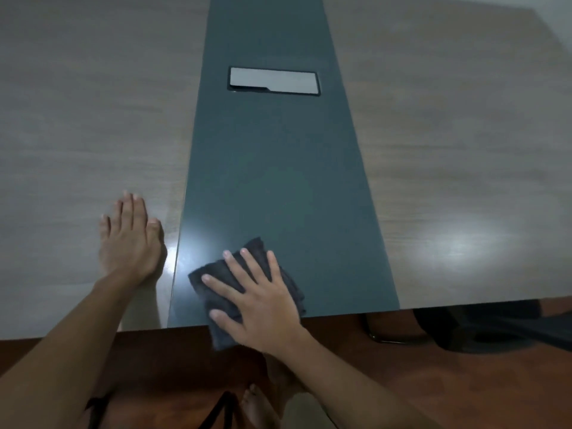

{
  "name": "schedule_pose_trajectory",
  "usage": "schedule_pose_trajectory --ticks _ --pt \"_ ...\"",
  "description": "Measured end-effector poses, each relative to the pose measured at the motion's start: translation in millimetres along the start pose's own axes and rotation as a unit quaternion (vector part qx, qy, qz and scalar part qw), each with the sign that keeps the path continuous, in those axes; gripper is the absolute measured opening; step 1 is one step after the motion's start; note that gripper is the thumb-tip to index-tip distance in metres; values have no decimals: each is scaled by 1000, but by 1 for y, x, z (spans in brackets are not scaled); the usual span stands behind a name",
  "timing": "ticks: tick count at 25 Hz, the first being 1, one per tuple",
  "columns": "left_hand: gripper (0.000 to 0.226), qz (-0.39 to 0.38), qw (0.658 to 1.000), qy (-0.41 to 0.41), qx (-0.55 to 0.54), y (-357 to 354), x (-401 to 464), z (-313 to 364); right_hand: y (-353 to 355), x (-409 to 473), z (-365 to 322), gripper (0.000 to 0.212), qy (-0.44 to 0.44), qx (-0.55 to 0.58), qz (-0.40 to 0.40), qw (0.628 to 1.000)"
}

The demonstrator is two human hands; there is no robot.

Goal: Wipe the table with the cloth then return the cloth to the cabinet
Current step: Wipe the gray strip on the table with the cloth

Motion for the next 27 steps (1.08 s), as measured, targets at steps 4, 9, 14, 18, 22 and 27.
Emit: schedule_pose_trajectory --ticks 4,9,14,18,22,27 --pt "73 -18 999 -29 -16 -9 12 35 6 -49 97 61 -61 -27 -10 998" --pt "75 -32 998 -43 -36 -18 42 67 4 -44 189 62 -170 -60 -41 983" --pt "81 -27 998 -45 -40 -17 80 72 -3 31 228 66 -220 -60 -46 973" --pt "80 -26 997 -57 -46 -15 124 74 -10 91 261 69 -235 -56 -47 969" --pt "80 -28 997 -61 -39 -15 178 84 -14 149 292 72 -251 -51 -50 965" --pt "81 -35 996 -70 -35 -21 248 101 -17 219 328 73 -262 -47 -48 963"
Point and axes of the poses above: each hand's wrist, its own x-axis towards the middle knuckle, its own y-axis out of the back of the hand, z = x × y, the point moved 4 cm from there along x, towards the middle knuckle, and after that the axes turned 11 degrees about -x, right-handed, at the moved point
